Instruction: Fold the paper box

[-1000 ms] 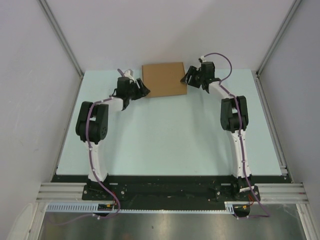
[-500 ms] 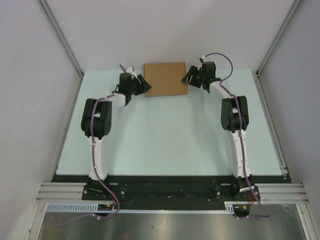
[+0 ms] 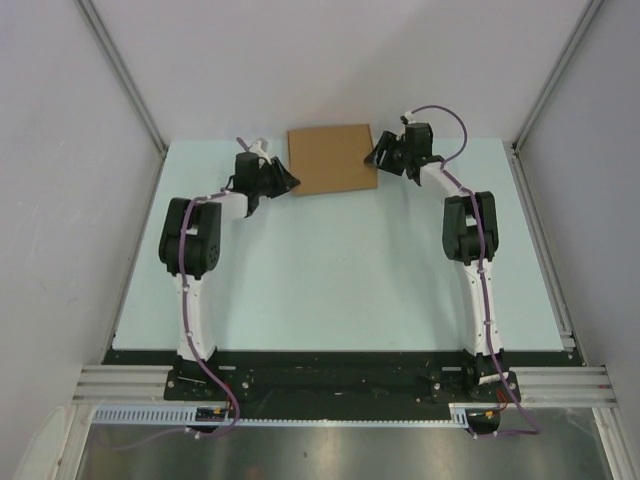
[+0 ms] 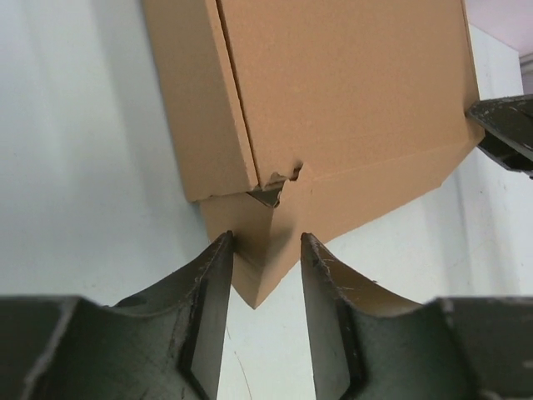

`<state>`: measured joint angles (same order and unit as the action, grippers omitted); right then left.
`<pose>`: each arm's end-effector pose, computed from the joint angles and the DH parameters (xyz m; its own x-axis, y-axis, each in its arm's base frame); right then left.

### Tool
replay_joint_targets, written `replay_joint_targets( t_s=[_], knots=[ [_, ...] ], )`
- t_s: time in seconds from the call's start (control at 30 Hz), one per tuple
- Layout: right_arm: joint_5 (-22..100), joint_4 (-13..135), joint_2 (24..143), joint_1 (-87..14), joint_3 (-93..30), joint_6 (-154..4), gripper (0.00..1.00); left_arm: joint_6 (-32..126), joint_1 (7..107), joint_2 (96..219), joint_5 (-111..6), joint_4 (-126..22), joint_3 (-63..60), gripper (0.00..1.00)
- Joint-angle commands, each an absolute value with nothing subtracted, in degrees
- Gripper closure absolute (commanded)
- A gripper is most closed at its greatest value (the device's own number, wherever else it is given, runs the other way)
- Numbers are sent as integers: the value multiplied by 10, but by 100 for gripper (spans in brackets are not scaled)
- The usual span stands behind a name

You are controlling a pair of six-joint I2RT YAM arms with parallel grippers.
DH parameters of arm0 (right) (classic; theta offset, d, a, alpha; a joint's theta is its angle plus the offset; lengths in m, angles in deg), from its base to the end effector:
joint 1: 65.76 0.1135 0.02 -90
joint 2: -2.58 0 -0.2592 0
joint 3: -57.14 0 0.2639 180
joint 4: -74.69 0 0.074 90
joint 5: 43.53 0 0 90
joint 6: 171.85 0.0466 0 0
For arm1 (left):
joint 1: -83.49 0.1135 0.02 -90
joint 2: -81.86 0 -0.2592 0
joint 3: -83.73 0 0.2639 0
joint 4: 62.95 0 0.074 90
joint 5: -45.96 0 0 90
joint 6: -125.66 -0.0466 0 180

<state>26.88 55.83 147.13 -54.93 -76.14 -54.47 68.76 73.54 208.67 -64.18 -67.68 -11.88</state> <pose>0.5785 0.1266 0.1531 -0.6502 0.3167 -0.6906 -0.1834 0.8167 0.5472 0.4961 -0.1033 0.1318 -0.6222 -0.4114 -0.6661 0.1505 0.7721 -0.6174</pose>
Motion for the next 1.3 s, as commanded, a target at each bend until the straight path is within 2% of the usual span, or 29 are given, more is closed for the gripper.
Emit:
replay_joint_targets(
  t_s=[0.0,0.57,0.9,1.27],
  knots=[
    [272,551,1477,-552,-762,-544,36,707,737,2032,-679,-712,-96,58],
    [272,551,1478,-551,-766,-543,36,672,757,2033,-670,-684,-91,68],
    [274,549,1480,-552,-769,-543,36,659,757,2070,-657,-648,-141,71],
    [276,548,1481,-551,-769,-544,36,641,746,2129,-607,-521,-254,75]
  ],
)
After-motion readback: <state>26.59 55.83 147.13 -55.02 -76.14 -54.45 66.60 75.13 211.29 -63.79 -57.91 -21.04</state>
